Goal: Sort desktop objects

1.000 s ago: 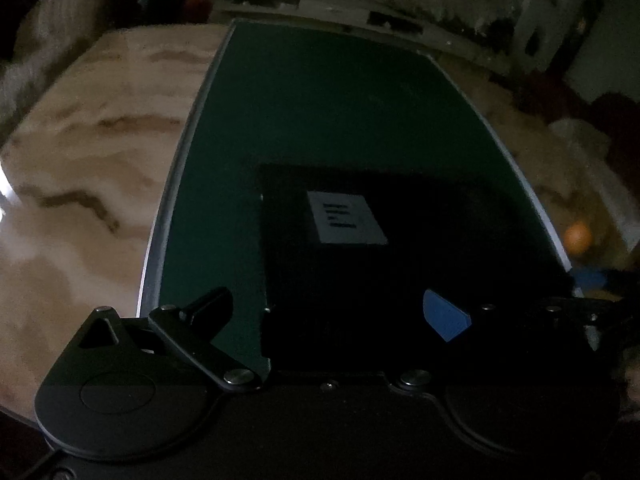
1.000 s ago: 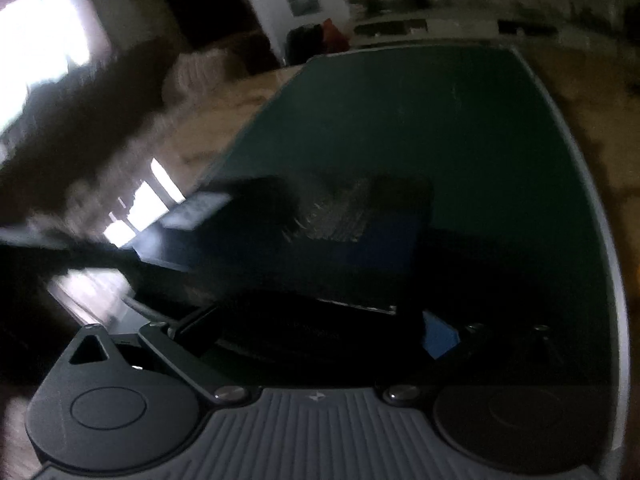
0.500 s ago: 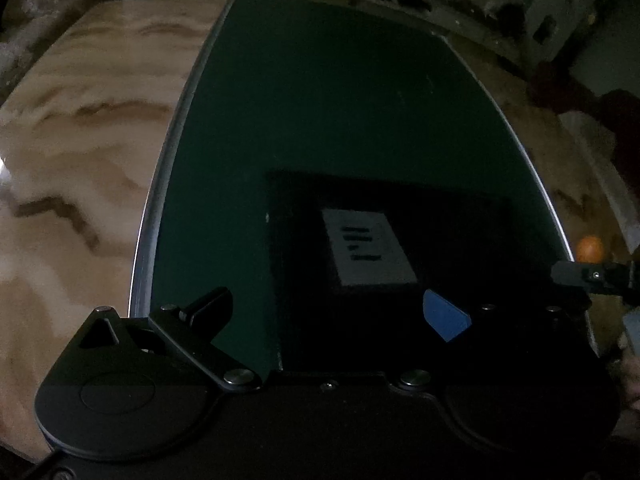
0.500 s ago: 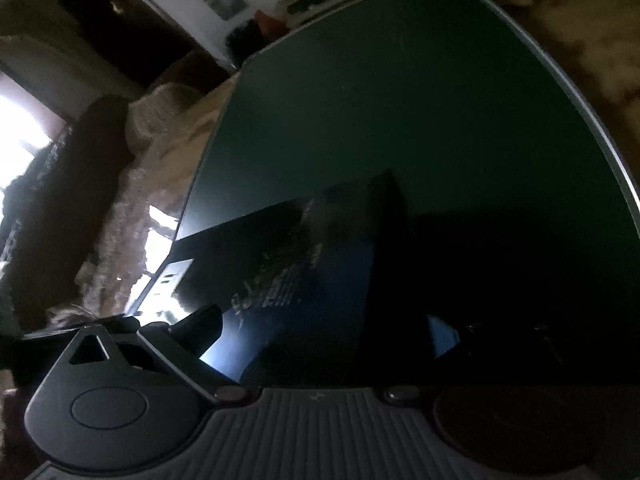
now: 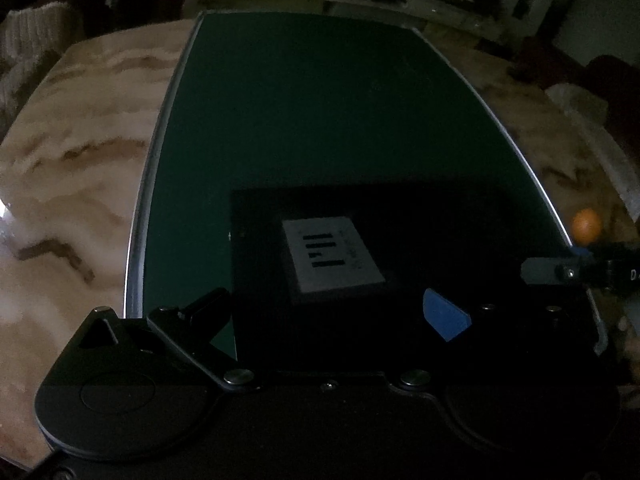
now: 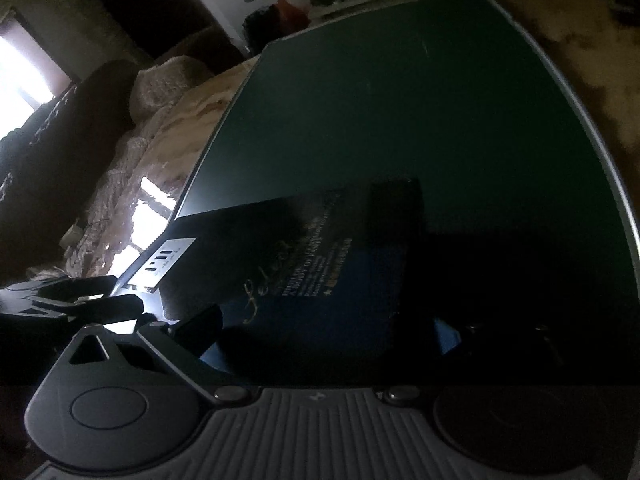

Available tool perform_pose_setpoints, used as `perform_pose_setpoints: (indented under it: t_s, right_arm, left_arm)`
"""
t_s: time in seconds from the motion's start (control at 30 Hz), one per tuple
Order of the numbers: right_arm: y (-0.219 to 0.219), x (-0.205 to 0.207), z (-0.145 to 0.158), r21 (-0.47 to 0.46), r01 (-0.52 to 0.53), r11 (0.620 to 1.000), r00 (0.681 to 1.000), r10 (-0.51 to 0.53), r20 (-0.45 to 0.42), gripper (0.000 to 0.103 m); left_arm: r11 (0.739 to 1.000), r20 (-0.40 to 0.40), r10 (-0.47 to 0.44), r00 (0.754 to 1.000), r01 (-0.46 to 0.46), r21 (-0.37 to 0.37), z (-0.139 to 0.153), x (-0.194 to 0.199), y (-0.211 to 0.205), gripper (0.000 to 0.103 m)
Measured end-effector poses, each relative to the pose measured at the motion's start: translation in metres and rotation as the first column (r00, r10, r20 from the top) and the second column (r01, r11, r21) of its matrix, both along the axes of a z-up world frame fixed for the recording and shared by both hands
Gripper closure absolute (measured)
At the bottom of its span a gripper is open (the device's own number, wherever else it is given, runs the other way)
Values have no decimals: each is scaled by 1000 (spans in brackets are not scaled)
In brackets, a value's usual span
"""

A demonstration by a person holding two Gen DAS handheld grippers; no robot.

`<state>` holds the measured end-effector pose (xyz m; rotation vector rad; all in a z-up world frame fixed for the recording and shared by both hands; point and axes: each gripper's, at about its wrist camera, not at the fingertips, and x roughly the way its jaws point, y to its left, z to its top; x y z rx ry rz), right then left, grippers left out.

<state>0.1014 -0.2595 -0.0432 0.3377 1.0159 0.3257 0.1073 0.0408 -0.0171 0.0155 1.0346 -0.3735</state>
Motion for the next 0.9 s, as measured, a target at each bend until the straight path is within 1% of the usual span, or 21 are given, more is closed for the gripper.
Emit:
perform_pose_setpoints:
  t_s: [0.13, 0.23, 0.5, 0.73, 0.9]
  right_arm:
    - [8, -10, 9, -55, -32, 998, 999, 34, 34, 0]
    - [11, -20, 15, -78, -54, 996, 997, 58, 53, 0]
    - [10, -35, 16, -71, -61, 996, 996, 65, 58, 0]
    - [12, -48, 6, -93, -68, 993, 995, 74, 63, 0]
    - [13, -53, 3, -94, -65, 993, 995, 71, 66, 0]
  left_arm:
    - [1000, 11, -5, 1000, 5, 13, 4, -7, -1, 0]
    - [1000, 18, -6, 1000, 6, 12, 7, -12, -1, 0]
    - [1000, 30, -9, 999, 9, 12, 10, -23, 0, 0]
    - [998, 36, -34, 999, 32, 47, 0, -33, -3, 0]
    - [999, 32, -26, 999, 25, 39, -4, -34, -1, 0]
